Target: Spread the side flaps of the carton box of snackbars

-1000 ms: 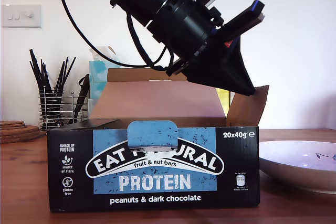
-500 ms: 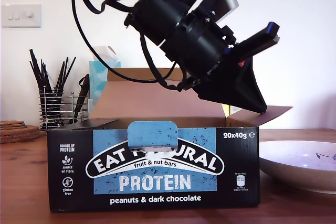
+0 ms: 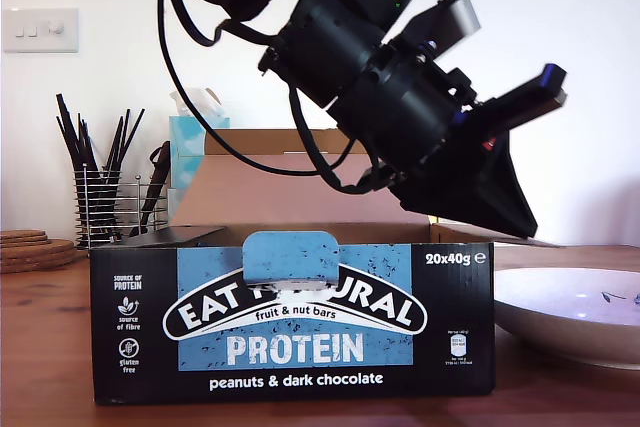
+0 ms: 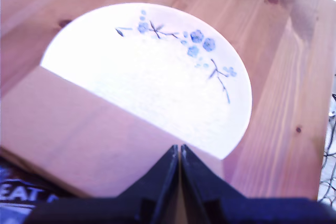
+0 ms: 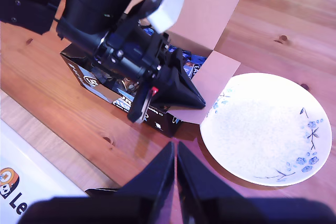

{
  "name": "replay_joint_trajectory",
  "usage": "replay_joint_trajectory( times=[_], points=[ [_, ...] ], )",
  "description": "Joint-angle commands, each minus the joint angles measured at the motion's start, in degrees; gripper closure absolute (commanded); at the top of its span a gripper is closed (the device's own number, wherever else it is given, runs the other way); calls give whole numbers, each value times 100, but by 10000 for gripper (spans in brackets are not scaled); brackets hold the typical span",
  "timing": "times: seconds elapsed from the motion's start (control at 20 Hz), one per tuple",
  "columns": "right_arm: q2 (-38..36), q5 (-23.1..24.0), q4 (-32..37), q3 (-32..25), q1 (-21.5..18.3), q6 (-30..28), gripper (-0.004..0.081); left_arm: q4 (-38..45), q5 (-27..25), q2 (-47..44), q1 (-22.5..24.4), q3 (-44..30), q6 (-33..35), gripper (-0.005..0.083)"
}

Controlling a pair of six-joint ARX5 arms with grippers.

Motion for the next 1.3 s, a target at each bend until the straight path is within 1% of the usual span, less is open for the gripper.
replay_joint_trajectory(
  times=[0.0,0.1,0.45,0.7,0.95,1.05,1.25],
  points=[
    [-2,0,17,87,24,-15,783,-181,7,221,-46,48,-26,793],
    [-2,0,17,87,24,-13,783,-433,-44,286,-55,149,-4,793],
    [-2,-2,22,87,24,-13,783,-916,-140,315,-42,168,190,793],
    [-2,-2,20,87,24,-13,783,-772,-146,308,-39,289,190,793],
    [-2,-2,20,87,24,-13,783,-1110,-166,-264,-31,533,188,793],
    [-2,-2,22,87,24,-15,783,-1447,-363,-540,-22,533,188,793],
    [-2,-2,24,87,26,-22,783,-2415,-887,-1025,103,535,116,793]
  ],
)
